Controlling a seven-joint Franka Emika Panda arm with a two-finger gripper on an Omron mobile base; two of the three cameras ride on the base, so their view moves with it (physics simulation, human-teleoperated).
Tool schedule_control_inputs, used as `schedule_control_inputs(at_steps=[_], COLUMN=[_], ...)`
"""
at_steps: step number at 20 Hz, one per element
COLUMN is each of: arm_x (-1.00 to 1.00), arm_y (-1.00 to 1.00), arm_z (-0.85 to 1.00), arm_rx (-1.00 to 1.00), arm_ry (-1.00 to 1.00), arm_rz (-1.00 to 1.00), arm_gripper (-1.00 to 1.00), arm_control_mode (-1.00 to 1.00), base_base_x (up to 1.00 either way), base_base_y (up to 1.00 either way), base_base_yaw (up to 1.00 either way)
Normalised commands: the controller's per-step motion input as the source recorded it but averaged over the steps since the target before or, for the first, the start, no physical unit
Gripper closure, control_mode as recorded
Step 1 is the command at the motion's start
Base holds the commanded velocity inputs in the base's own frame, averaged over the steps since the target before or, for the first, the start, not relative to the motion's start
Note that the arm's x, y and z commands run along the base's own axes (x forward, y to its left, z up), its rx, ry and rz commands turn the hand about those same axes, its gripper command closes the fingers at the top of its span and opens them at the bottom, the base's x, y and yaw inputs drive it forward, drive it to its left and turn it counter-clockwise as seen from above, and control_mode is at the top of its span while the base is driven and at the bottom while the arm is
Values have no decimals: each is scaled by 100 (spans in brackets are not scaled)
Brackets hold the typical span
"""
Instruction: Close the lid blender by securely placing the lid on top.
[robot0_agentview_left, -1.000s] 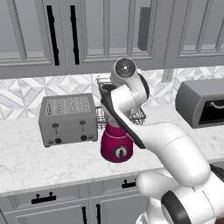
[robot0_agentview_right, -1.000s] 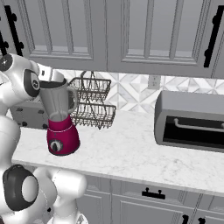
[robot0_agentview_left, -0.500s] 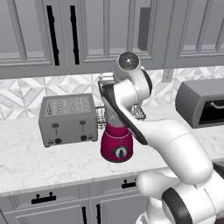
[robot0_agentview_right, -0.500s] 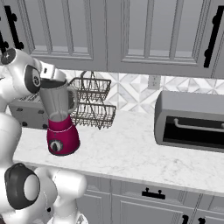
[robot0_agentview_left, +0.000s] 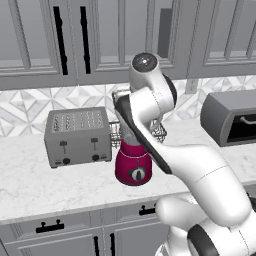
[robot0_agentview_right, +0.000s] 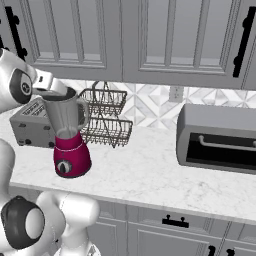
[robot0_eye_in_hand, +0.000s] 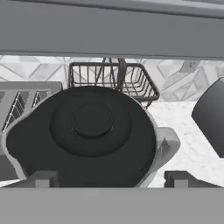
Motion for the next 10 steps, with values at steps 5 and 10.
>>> schedule_control_inputs(at_steps=[5,10], arm_x=[-85,-80], arm_y=[0,-2], arm_z=[-21,-21], arm_rx=[-4,-1], arm_ry=[4,-7], arm_rz=[0,1], arm_gripper=[-100,-100], arm_control_mode=[-100,-100], base_base_x=[0,0], base_base_y=[0,0], base_base_yaw=[0,0])
